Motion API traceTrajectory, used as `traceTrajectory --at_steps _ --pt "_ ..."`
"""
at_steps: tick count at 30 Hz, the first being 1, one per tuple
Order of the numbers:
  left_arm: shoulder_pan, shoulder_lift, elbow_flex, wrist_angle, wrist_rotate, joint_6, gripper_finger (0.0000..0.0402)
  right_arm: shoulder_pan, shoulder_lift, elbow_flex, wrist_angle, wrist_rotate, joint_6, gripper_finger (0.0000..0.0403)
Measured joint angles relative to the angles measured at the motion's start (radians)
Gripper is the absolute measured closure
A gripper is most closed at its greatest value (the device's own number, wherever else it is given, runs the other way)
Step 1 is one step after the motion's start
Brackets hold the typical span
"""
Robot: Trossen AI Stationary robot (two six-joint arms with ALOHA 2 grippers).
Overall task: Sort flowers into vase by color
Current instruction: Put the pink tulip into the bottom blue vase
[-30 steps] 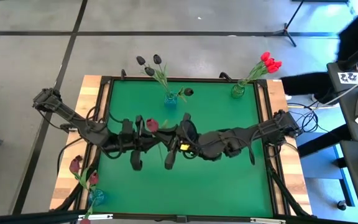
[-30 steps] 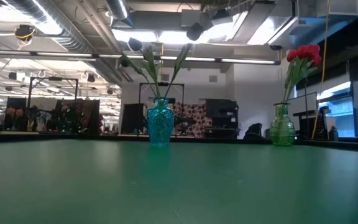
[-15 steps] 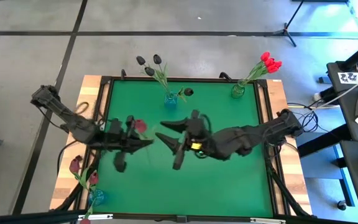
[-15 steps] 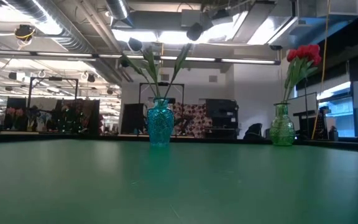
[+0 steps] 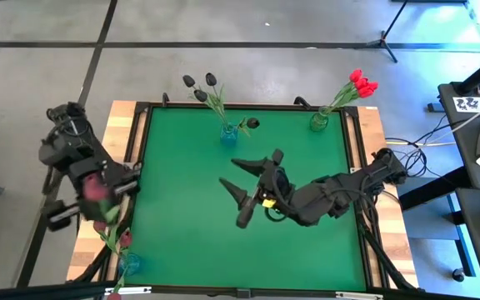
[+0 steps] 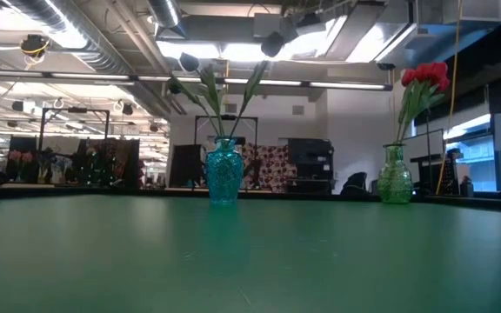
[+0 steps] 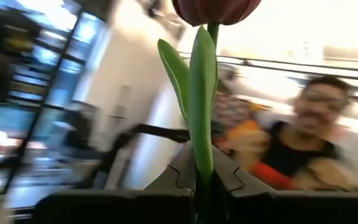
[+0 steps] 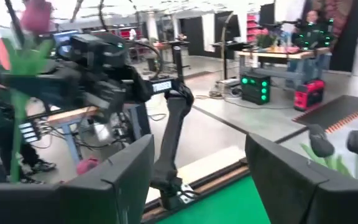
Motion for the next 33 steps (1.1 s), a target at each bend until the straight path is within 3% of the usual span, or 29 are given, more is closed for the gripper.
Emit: traceTrajectory --at_steps 5,10,14,21,33 --pt "-0.102 0.001 0.0 -0.023 0.11 0.051 0.0397 -0.005 0.0 0.0 0.003 0.05 0.008 0.0154" --pt "-0.21 0.001 0.0 -0.117 0.026 0.145 0.0397 -0.005 0.0 0.0 0.003 0.116 0.034 0.0154" --pt "-0.265 0.002 -0.011 -0.126 0.024 0.213 0.0397 -0.012 0.0 0.0 0.003 0.142 0.05 0.0155" --pt "-0.295 -0.032 -0.062 -0.216 0.035 0.171 0.0397 -0.03 0.002 0.0 0.002 0.143 0.111 0.0155" --pt "-0.295 -0.116 -0.269 -0.061 0.095 0.117 0.0397 -0.038 0.01 -0.001 -0.005 0.15 0.209 0.0155"
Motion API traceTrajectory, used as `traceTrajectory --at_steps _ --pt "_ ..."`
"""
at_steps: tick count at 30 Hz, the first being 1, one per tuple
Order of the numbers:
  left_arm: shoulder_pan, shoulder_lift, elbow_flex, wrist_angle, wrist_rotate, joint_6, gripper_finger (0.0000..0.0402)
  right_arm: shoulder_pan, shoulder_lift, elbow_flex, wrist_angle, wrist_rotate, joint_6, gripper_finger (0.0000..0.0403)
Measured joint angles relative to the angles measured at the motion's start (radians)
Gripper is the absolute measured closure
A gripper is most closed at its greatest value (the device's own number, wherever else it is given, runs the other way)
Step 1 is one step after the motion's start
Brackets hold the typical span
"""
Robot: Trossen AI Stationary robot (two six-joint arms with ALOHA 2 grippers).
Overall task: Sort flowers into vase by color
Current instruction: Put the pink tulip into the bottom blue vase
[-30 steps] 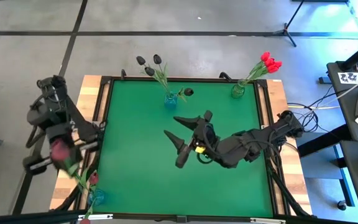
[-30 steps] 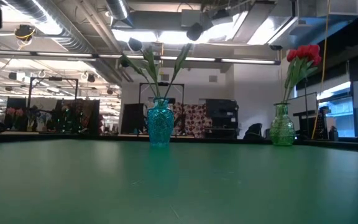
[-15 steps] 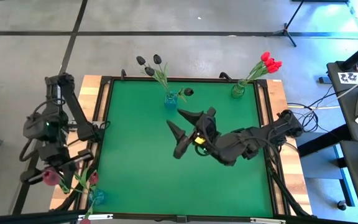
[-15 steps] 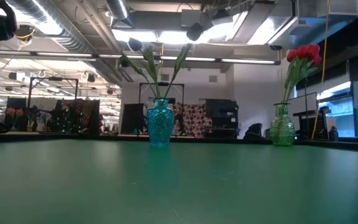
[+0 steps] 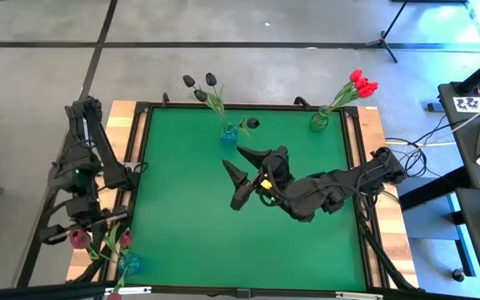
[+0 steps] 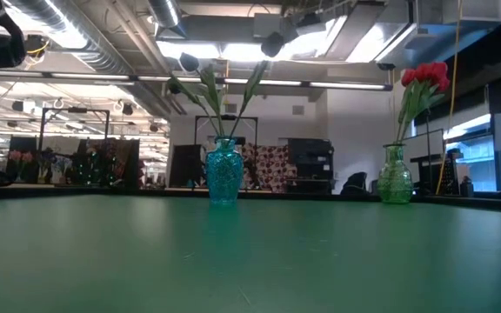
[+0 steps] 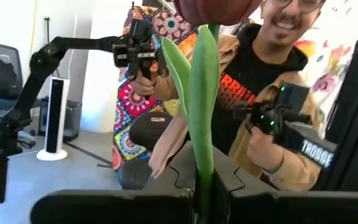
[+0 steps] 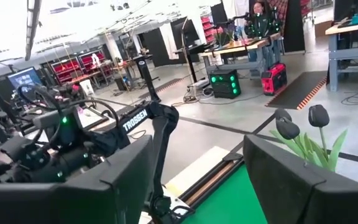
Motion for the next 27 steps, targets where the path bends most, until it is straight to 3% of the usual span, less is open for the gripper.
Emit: traceTrajectory --at_steps 27 --pt "0.0 0.013 -0.109 0.05 0.011 0.081 0.0397 -0.012 0.0 0.0 -0.076 0.001 0.06 0.0155"
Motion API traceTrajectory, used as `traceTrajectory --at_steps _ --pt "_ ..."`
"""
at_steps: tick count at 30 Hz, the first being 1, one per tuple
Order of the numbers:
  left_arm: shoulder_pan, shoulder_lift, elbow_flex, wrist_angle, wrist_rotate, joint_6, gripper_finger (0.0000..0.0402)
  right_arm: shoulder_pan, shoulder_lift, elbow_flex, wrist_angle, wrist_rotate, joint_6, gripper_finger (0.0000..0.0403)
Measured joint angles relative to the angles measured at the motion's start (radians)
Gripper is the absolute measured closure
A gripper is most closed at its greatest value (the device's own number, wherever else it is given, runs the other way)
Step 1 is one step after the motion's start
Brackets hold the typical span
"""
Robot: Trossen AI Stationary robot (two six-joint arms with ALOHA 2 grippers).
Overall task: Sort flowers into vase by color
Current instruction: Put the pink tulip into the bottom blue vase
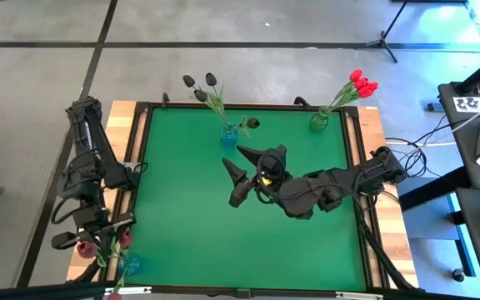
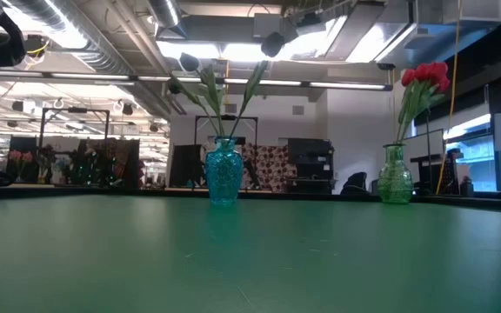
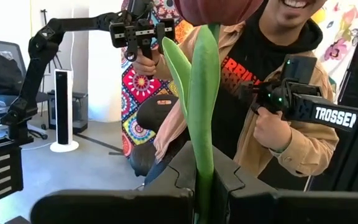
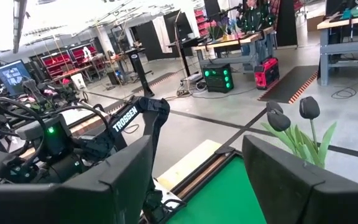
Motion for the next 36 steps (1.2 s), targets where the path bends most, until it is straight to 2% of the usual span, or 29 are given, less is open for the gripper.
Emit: traceTrajectory --at_steps 6,12,25,36 --pt "0.0 0.001 0.0 -0.016 -0.003 -0.002 0.0397 0.0 0.0 0.0 -0.043 -0.002 0.049 0.0155" --pt "0.0 0.027 0.0 0.07 -0.008 -0.009 0.0397 0.0 -0.001 0.0 -0.042 0.013 0.068 0.0155" --pt "-0.044 0.111 0.0 0.021 -0.036 -0.031 0.0397 0.0 -0.001 0.0 -0.051 0.017 0.067 0.0155" --pt "-0.074 0.088 -0.109 0.125 -0.057 -0.01 0.0397 0.0 -0.001 0.0 -0.056 0.018 0.067 0.0155"
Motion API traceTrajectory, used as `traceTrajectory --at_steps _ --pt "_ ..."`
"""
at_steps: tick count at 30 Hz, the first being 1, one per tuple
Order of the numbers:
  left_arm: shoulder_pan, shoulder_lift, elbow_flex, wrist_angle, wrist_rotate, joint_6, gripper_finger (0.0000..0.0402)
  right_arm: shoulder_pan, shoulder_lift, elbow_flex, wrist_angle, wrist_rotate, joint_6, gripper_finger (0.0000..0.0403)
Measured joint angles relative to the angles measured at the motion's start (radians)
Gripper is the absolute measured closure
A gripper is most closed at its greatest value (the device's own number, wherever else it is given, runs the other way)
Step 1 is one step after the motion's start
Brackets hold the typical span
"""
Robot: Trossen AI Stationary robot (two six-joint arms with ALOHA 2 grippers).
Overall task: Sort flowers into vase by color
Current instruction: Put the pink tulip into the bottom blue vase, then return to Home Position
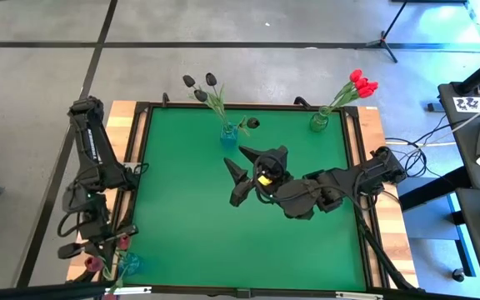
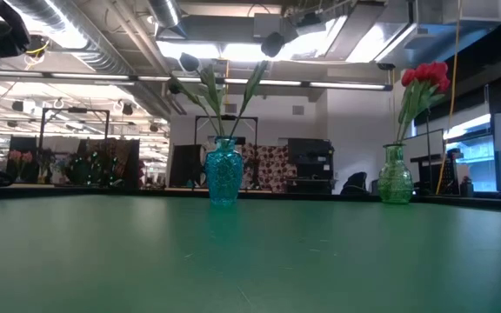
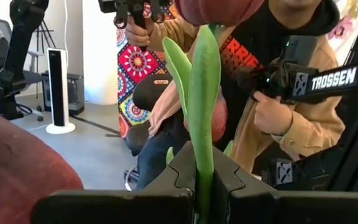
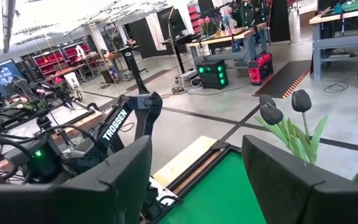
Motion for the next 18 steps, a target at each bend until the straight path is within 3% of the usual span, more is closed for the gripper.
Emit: traceTrajectory --at_steps 4,15,18 --pt "0.0 -0.001 0.0 0.002 -0.007 -0.057 0.038 0.0 0.0 0.0 -0.011 0.0 0.002 0.0155" --pt "0.0 -0.001 0.0 -0.041 -0.012 -0.08 0.0269 0.0 0.0 0.0 -0.011 0.01 0.003 0.0155" --pt "0.0 -0.018 0.031 -0.126 0.012 -0.098 0.0253 0.0 0.0 0.0 -0.011 0.01 0.003 0.0155"
